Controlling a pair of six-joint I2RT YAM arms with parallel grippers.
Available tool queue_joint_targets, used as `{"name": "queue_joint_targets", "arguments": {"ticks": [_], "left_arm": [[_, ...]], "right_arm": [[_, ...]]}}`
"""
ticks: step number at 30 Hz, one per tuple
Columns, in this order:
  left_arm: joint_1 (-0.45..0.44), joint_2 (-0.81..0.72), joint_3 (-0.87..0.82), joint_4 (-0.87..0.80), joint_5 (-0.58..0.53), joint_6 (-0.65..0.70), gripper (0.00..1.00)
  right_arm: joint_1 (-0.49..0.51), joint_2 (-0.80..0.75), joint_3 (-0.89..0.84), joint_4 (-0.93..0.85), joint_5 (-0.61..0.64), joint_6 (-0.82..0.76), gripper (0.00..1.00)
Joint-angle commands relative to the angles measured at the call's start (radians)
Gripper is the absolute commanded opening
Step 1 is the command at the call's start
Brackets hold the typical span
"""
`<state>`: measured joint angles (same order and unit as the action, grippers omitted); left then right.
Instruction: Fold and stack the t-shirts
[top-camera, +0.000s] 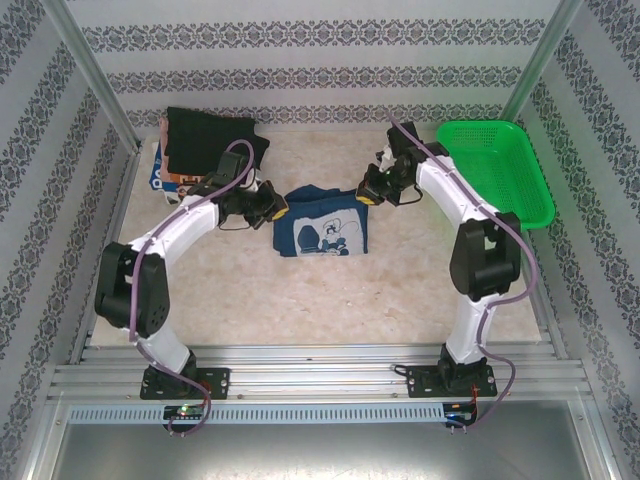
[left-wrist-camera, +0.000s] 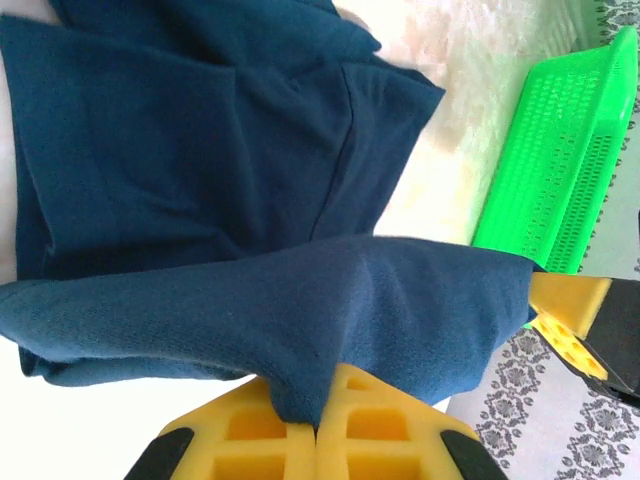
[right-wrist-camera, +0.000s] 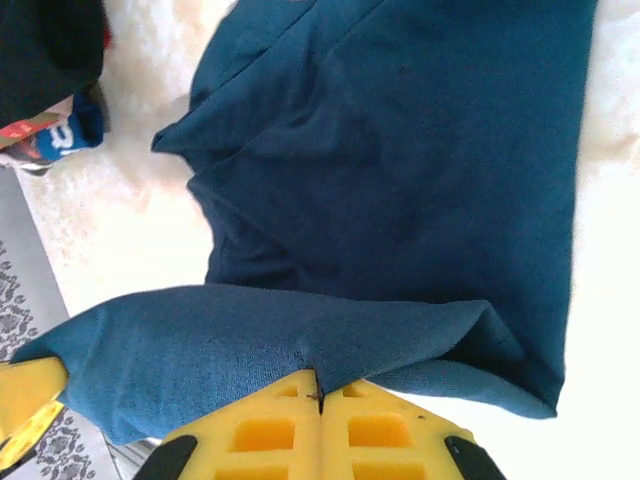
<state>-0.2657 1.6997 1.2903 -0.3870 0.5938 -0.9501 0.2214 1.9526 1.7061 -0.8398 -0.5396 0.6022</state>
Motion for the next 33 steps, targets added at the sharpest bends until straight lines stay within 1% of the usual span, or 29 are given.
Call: {"name": "queue_joint_targets", "arguments": {"ticks": [1, 14, 16, 17, 18, 19, 20, 21, 22, 23, 25, 27, 29, 31, 33], "left_arm": [[0.03, 0.052, 0.056, 0.031, 0.035, 0.051, 0.02], [0.067, 0.283, 0.215, 0.087, 0.067, 0.05, 0.03], [0.077, 0.326, 0.247, 0.099, 0.073, 0.044, 0.05], [0.083, 0.342, 0.262, 0.111, 0.076, 0.037, 0.09], [0.089, 0.36, 0.272, 0.129, 0.079, 0.023, 0.16], [0.099, 0.378, 0.284, 0.163, 0.089, -0.001, 0.2], [0.107, 0.391, 0.297, 0.215, 0.099, -0.032, 0.26], [0.114, 0.4, 0.307, 0.27, 0.103, -0.067, 0.33], [0.118, 0.411, 0.33, 0.334, 0.112, -0.108, 0.43], [0.122, 0.42, 0.367, 0.385, 0.122, -0.148, 0.51], [0.123, 0.429, 0.453, 0.428, 0.131, -0.19, 0.62], [0.125, 0.413, 0.54, 0.393, 0.125, -0.173, 0.73], [0.125, 0.371, 0.58, 0.296, 0.106, -0.103, 0.78], [0.125, 0.312, 0.576, 0.153, 0.093, -0.008, 0.8], [0.123, 0.231, 0.51, -0.012, 0.049, 0.114, 0.82]], "right_arm": [[-0.027, 0.065, 0.075, -0.02, 0.003, -0.031, 0.0], [-0.08, 0.309, 0.308, -0.057, -0.021, -0.039, 0.0], [-0.089, 0.354, 0.351, -0.047, -0.036, -0.025, 0.03], [-0.094, 0.382, 0.384, -0.041, -0.05, -0.014, 0.07], [-0.1, 0.41, 0.417, -0.032, -0.073, 0.0, 0.14], [-0.109, 0.446, 0.469, -0.024, -0.104, 0.017, 0.24], [-0.118, 0.481, 0.536, -0.019, -0.135, 0.034, 0.29], [-0.126, 0.506, 0.595, -0.007, -0.153, 0.053, 0.34], [-0.134, 0.527, 0.658, 0.01, -0.168, 0.077, 0.41], [-0.141, 0.542, 0.722, 0.026, -0.188, 0.103, 0.45], [-0.154, 0.552, 0.835, 0.032, -0.221, 0.132, 0.51], [-0.161, 0.519, 0.903, -0.006, -0.218, 0.103, 0.52], [-0.16, 0.444, 0.87, -0.038, -0.216, 0.051, 0.53], [-0.155, 0.34, 0.769, -0.072, -0.205, -0.023, 0.56], [-0.144, 0.191, 0.56, -0.051, -0.185, -0.096, 0.62]]}}
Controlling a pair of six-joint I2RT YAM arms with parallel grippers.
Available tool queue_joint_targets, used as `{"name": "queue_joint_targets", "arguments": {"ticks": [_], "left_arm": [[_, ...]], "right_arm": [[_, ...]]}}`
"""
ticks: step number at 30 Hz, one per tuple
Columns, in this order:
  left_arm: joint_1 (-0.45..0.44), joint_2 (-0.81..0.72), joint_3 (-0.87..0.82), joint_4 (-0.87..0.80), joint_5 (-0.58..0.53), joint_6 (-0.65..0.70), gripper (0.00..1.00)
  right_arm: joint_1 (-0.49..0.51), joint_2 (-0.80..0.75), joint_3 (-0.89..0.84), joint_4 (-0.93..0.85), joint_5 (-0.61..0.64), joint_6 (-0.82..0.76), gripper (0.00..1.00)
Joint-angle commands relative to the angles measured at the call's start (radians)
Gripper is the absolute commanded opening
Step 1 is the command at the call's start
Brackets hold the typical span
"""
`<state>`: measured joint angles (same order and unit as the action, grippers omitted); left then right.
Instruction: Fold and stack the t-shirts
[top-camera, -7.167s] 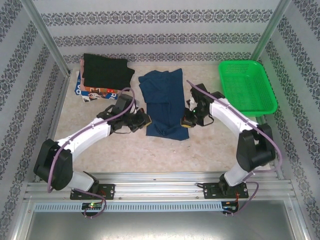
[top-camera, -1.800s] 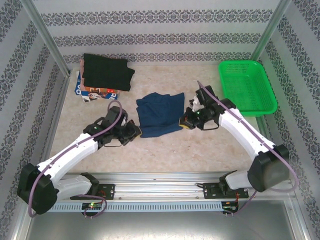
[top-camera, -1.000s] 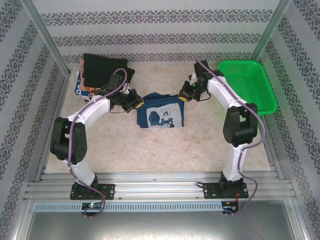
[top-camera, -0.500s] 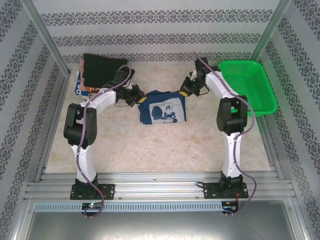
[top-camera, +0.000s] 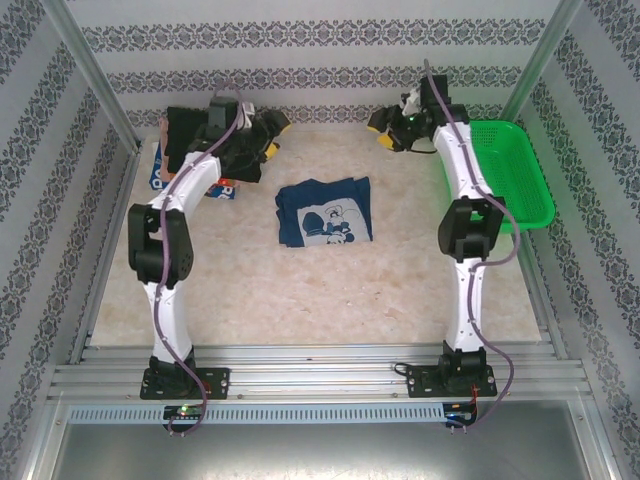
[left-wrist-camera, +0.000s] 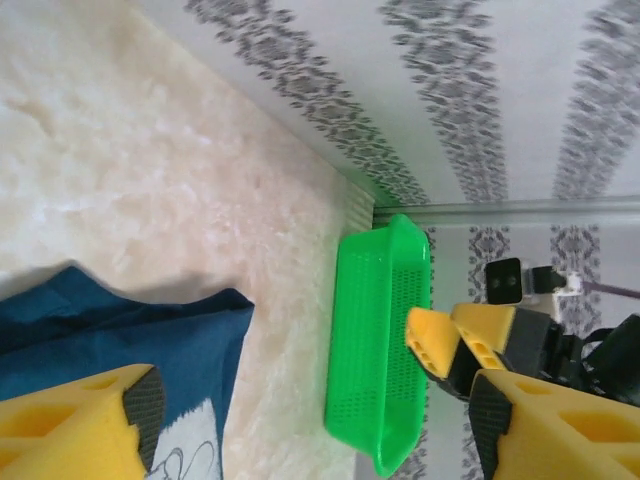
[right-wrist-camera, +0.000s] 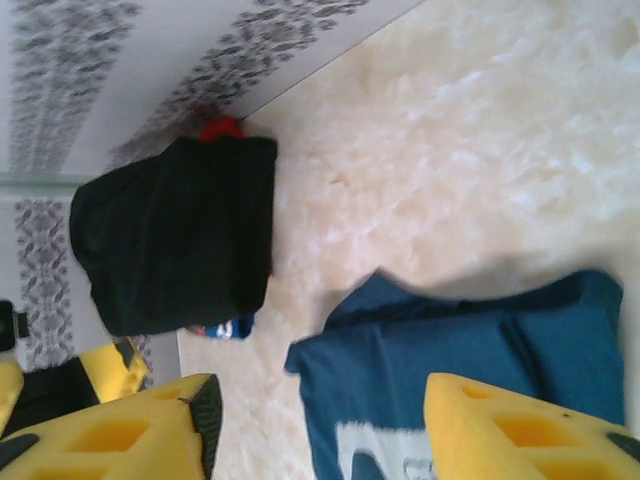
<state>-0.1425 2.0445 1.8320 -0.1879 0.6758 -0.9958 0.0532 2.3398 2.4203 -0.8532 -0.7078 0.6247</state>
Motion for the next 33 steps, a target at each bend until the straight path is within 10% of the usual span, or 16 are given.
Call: {"name": "queue_joint_targets", "arguments": {"ticks": [1, 12, 33], "left_arm": [[-0.002, -0.157, -0.091, -0.251, -0.052, 0.198, 0.83], [-0.094, -0.249, -0.508, -0.24, -0.218, 0.319, 0.8], [-0.316, 0.287, -0.029, -0.496, -0.575, 0.332, 0.58]], "right_arm": [[0.029, -0.267, -0.26, -0.002, -0.008, -0.143, 0.67], [0.095, -0.797, -1.091, 0.336, -0.03, -0.171, 0.9], [0.099, -1.05, -1.284, 0.284, -0.06, -0.193, 0.93]]}}
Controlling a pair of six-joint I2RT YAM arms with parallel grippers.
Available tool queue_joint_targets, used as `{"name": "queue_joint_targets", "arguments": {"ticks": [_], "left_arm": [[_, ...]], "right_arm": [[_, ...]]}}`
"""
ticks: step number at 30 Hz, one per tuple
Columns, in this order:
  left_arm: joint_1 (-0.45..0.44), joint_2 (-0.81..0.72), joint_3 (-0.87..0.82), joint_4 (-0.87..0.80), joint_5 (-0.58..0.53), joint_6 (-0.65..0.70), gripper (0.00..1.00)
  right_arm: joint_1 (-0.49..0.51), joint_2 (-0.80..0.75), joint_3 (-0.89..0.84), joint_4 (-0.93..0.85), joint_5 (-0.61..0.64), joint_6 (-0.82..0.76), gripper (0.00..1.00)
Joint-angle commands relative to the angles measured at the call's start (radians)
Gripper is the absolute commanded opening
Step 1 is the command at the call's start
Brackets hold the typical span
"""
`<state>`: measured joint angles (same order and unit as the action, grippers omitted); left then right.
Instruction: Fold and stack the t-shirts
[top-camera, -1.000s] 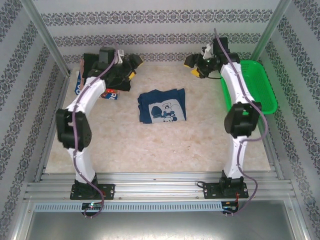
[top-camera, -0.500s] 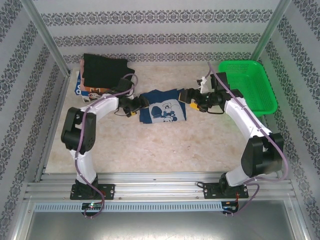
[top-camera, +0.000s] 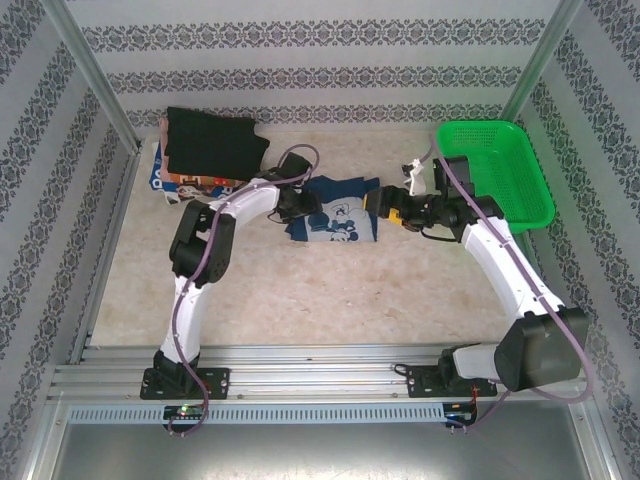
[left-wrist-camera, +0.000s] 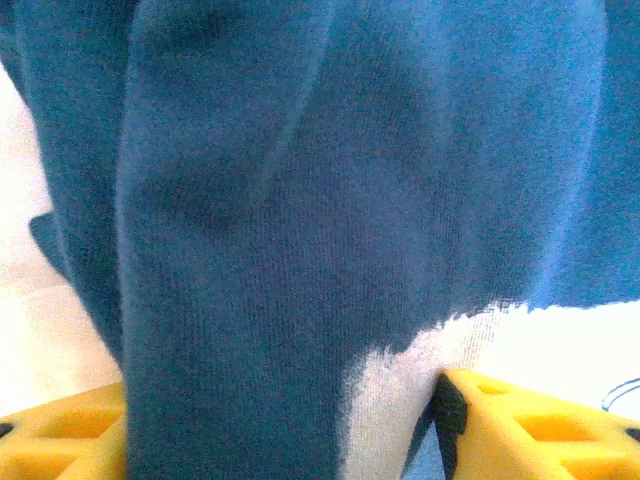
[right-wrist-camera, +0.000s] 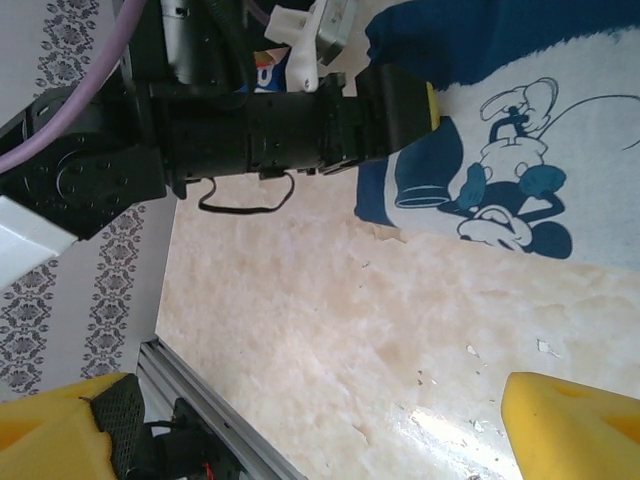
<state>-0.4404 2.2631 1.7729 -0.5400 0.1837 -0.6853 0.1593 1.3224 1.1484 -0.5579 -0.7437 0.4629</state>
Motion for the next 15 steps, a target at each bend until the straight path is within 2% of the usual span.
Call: {"name": "queue_joint_targets", "arguments": {"ticks": [1, 7, 11, 15], "left_arm": [[-0.018, 0.085, 0.05, -0.171, -0.097, 0.031, 0.53], [-0.02, 0.173, 0.168, -0.315, -0.166, 0.133, 0.26], [-0.02, 0.179, 0.241, -0.377, -0.259, 0.208, 0.0], [-0.02, 0.124, 0.38, -0.43, -0.411, 0.315, 0.0]], "right_arm": [[-0.009, -0.039, -0.013, -0.012, -0.031, -0.029, 0.93], [-0.018, -0.064, 0.005, -0.028, -0.06, -0.035, 0.94], [-0.02, -0.071, 0.019, -0.04, -0.065, -0.029, 0.94], [-0.023, -0.082, 0.008, -0.034, -0.056, -0.019, 0.94]]}}
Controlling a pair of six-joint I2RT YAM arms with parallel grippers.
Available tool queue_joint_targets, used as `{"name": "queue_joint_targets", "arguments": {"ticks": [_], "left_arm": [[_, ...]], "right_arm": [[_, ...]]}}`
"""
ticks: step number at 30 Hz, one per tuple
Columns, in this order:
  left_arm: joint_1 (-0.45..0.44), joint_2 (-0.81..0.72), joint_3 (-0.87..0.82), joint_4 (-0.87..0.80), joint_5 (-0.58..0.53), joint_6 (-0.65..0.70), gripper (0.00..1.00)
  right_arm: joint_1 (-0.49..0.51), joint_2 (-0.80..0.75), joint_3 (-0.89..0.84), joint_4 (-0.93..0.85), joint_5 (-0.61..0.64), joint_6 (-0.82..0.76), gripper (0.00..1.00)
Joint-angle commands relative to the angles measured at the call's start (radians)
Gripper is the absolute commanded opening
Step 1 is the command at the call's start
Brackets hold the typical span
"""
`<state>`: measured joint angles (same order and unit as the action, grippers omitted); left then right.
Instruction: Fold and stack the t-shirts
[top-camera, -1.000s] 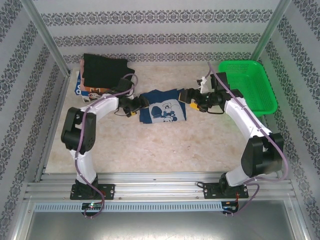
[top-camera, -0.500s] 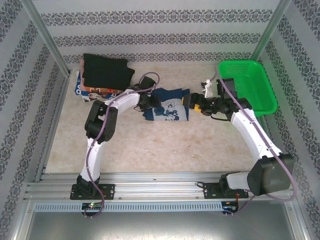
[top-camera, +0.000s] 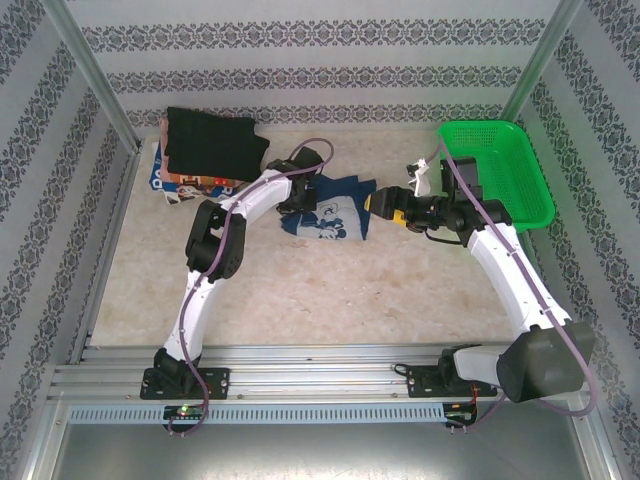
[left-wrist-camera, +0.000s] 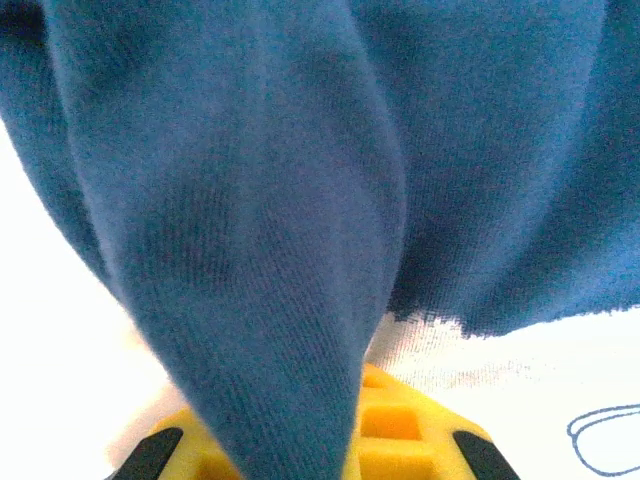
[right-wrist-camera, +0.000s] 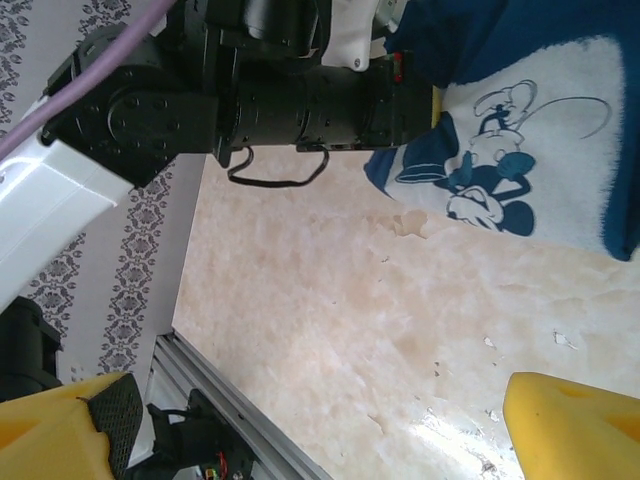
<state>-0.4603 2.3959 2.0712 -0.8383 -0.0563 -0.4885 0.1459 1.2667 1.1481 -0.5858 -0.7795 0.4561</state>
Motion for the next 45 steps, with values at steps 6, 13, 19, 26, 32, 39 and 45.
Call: {"name": "queue_joint_targets", "arguments": {"ticks": [6, 13, 19, 26, 32, 39, 45], "left_arm": [[0.014, -0.007, 0.384, -0.237, -0.346, 0.316, 0.0], [0.023, -0.001, 0.553, -0.194, -0.397, 0.52, 0.0], [0.055, 0.019, 0.602, -0.154, -0.398, 0.616, 0.0], [0.106, 0.016, 0.59, -0.091, -0.329, 0.727, 0.0], [0.12, 0.01, 0.562, -0.122, -0.269, 0.697, 0.0], [0.129, -0.092, 0.288, -0.052, -0.195, 0.566, 0.0], [0.2, -0.239, -0.028, 0.055, -0.148, 0.417, 0.0]], "right_arm": [[-0.011, -0.057, -0.027, 0.05, -0.01, 0.028, 0.96], [-0.01, -0.081, -0.048, 0.119, -0.017, 0.076, 0.98], [-0.002, -0.082, -0.053, 0.124, -0.02, 0.084, 0.98], [0.006, -0.099, -0.057, 0.128, -0.015, 0.087, 0.98], [0.005, -0.105, -0.054, 0.105, -0.009, 0.077, 0.98], [0.005, -0.111, -0.053, 0.086, -0.004, 0.064, 0.98], [0.005, -0.116, -0.071, 0.084, -0.01, 0.057, 0.98]]}}
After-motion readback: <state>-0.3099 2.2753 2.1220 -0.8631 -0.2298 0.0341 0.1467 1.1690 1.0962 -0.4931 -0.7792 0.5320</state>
